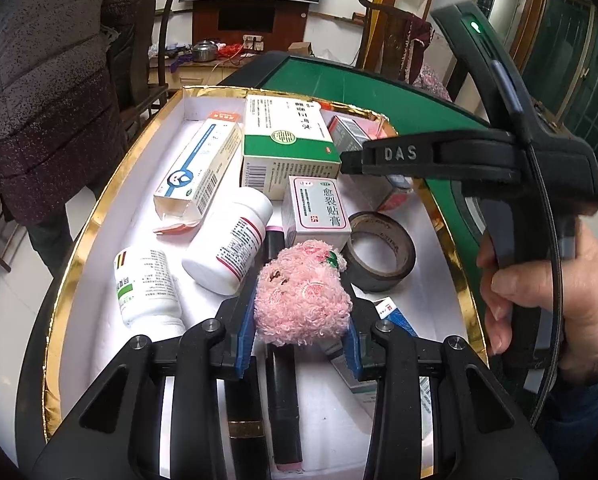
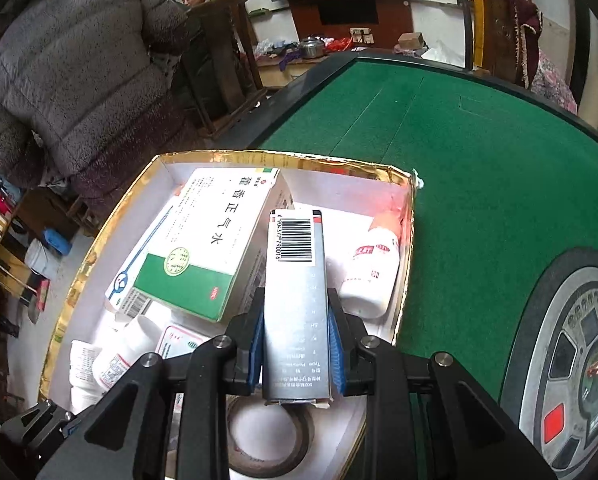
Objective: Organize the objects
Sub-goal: 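Lower the plush toy and white box into the lid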
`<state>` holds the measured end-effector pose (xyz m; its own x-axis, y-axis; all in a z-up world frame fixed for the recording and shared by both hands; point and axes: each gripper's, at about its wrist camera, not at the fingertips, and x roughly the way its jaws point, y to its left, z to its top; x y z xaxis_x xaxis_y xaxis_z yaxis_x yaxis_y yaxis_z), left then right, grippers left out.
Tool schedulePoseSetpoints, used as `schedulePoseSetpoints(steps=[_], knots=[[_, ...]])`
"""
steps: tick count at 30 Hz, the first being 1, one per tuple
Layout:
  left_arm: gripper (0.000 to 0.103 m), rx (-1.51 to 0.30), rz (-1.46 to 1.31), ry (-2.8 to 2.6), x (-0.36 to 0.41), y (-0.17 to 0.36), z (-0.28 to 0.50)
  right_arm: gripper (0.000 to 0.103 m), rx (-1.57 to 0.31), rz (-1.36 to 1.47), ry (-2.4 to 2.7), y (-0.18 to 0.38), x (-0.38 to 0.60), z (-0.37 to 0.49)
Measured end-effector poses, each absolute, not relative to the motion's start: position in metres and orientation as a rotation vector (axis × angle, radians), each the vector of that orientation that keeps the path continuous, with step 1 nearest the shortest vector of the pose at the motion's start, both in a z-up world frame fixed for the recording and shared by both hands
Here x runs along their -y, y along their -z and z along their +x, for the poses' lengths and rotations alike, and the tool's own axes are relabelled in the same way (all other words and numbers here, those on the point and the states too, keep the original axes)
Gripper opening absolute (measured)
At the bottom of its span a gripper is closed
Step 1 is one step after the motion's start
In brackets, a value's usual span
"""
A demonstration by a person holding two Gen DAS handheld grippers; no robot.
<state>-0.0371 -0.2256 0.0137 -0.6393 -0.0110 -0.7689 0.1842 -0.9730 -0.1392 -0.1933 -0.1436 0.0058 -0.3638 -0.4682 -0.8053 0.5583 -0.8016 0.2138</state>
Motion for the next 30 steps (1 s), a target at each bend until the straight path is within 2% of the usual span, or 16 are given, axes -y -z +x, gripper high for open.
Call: schedulePoseSetpoints(steps=[30], knots=[[0.036, -0.191, 1.272, 2.72, 0.207, -0.01, -0.039, 0.026, -0.307, 1.246, 2.172, 0.001, 0.163, -0.185]])
